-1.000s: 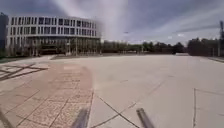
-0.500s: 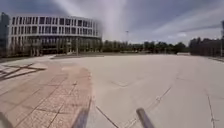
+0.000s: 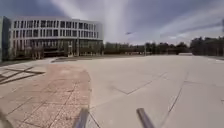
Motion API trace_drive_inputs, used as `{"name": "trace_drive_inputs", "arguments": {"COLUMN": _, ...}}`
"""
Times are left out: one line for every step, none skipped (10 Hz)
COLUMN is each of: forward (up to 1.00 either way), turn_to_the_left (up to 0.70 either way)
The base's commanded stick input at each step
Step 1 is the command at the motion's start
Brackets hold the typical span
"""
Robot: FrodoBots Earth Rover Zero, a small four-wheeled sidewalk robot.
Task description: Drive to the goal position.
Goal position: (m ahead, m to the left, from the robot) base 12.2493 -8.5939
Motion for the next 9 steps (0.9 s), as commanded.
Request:
{"name": "trace_drive_inputs", "arguments": {"forward": 0.5, "turn_to_the_left": 0.0}}
{"name": "trace_drive_inputs", "arguments": {"forward": 0.5, "turn_to_the_left": 0.0}}
{"name": "trace_drive_inputs", "arguments": {"forward": 0.5, "turn_to_the_left": 0.0}}
{"name": "trace_drive_inputs", "arguments": {"forward": 0.5, "turn_to_the_left": 0.0}}
{"name": "trace_drive_inputs", "arguments": {"forward": 0.5, "turn_to_the_left": 0.0}}
{"name": "trace_drive_inputs", "arguments": {"forward": 0.5, "turn_to_the_left": 0.0}}
{"name": "trace_drive_inputs", "arguments": {"forward": 0.5, "turn_to_the_left": 0.0}}
{"name": "trace_drive_inputs", "arguments": {"forward": 0.5, "turn_to_the_left": 0.0}}
{"name": "trace_drive_inputs", "arguments": {"forward": 0.5, "turn_to_the_left": 0.0}}
